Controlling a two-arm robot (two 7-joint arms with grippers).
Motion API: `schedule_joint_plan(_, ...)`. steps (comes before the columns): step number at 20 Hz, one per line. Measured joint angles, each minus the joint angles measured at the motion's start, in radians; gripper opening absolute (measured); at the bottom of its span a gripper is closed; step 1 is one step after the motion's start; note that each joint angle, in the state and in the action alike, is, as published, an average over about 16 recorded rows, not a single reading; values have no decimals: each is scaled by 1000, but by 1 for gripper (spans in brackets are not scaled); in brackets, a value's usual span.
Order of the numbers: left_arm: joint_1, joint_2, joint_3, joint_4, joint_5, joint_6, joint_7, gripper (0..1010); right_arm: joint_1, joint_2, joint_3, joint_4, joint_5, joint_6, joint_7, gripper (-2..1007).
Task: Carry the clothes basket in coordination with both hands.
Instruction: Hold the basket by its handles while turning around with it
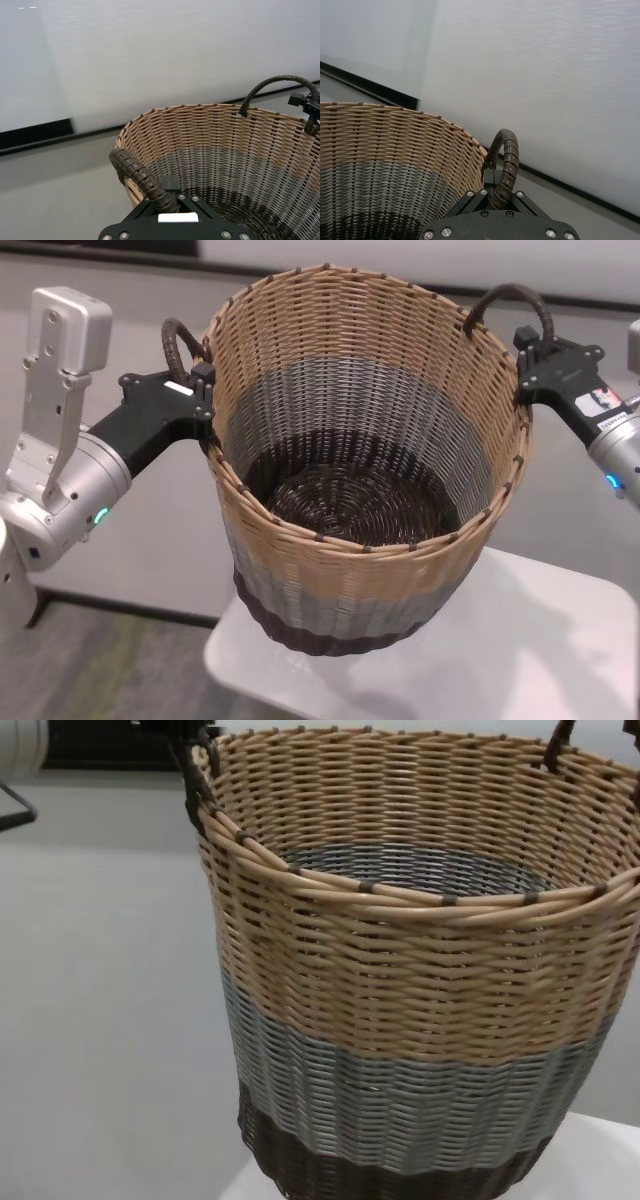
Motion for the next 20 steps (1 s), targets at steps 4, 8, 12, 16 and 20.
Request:
schedule_joint_plan(4, 0, 0, 0, 0, 0, 0, 0, 0, 0, 0, 0, 0, 0, 0, 0, 6)
schedule_joint_plan(8, 0, 0, 0, 0, -1, 0, 0, 0, 0, 0, 0, 0, 0, 0, 0, 6)
schedule_joint_plan(12, 0, 0, 0, 0, -1, 0, 0, 0, 0, 0, 0, 0, 0, 0, 0, 6)
schedule_joint_plan(16, 0, 0, 0, 0, -1, 0, 0, 0, 0, 0, 0, 0, 0, 0, 0, 6)
schedule_joint_plan(20, 0, 0, 0, 0, -1, 0, 0, 0, 0, 0, 0, 0, 0, 0, 0, 6)
